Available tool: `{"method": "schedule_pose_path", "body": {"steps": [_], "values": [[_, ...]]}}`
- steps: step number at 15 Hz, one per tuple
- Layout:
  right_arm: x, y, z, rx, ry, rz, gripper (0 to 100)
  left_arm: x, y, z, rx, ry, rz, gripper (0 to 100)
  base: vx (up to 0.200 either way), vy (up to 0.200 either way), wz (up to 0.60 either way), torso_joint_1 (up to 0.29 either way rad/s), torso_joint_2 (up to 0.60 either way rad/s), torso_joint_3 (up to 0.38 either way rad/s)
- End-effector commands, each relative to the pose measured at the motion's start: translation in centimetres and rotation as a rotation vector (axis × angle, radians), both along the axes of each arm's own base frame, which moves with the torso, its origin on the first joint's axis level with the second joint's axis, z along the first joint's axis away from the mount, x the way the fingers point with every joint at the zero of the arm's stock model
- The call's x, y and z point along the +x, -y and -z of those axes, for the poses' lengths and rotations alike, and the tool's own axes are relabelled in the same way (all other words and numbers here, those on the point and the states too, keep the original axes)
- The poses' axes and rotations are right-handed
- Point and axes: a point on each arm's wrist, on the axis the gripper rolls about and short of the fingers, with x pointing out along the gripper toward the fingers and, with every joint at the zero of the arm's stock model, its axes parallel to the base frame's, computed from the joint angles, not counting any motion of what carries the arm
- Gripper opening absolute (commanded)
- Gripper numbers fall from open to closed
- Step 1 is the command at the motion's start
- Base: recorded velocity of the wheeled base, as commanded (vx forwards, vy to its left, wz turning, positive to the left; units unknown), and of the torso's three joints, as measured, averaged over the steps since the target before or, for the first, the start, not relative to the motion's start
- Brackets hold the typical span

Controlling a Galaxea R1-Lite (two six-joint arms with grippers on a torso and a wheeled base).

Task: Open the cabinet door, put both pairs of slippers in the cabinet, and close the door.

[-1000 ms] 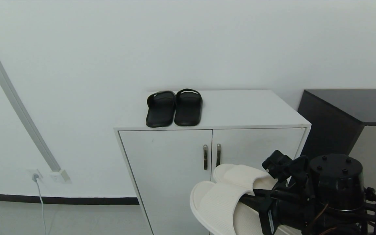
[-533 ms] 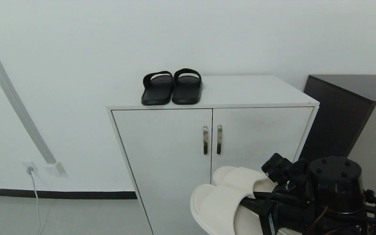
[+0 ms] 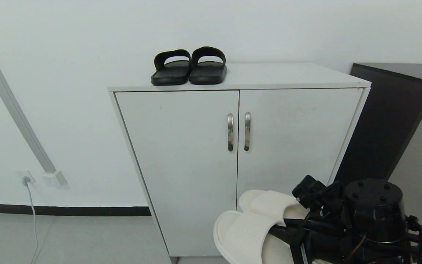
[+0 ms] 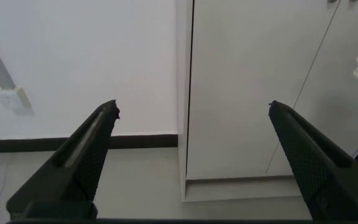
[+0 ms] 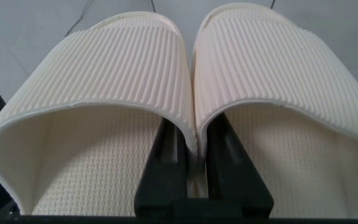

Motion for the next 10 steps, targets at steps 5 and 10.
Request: {"method": "schedule_pose_path", "body": {"steps": [5, 10], "values": [[0.0, 0.0, 0.4, -0.013, -0.012, -0.001, 0, 0.0, 0.0, 0.0, -0.006, 0.0, -0.003, 100, 0.0, 0.0, 0.0, -0.009, 0.12, 0.104], [-0.1, 0.1, 1.1, -0.057, 0.013, -0.024, 0, 1.2, 0.1, -4.7, -0.009, -0.024, 0.111, 100, 0.0, 0.0, 0.0, -0.008, 0.06, 0.063]]}}
